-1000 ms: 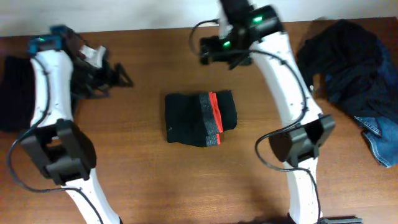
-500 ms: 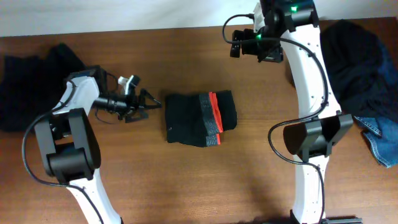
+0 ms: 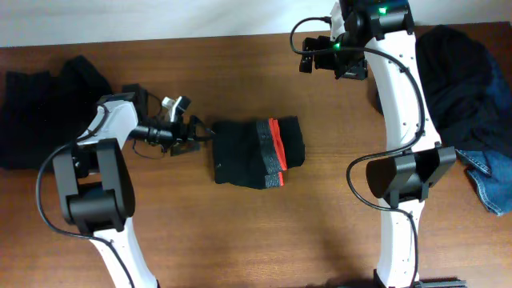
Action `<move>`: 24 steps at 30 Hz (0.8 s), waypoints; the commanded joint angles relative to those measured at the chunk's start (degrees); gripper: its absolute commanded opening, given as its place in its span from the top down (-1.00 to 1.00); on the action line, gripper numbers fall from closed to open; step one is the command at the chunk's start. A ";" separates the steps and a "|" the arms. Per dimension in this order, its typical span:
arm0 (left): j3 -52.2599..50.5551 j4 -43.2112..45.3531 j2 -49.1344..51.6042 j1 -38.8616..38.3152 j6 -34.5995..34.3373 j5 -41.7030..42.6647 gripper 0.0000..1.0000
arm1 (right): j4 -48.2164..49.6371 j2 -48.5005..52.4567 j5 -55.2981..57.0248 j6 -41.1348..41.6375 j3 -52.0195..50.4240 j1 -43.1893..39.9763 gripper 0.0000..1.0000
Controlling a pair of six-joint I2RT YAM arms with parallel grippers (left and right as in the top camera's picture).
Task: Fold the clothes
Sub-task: 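Move the left gripper to the folded bundle's left side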
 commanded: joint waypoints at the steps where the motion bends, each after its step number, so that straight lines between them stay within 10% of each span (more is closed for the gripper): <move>1: -0.35 1.55 -0.17 -2.03 -3.02 0.68 -0.92 | -0.04 -0.46 0.11 -0.61 0.98 -0.22 -0.98; 24: -5.20 13.18 3.85 -9.44 -20.52 2.08 -0.92 | -1.07 -0.46 2.67 -0.61 0.98 -1.38 -0.98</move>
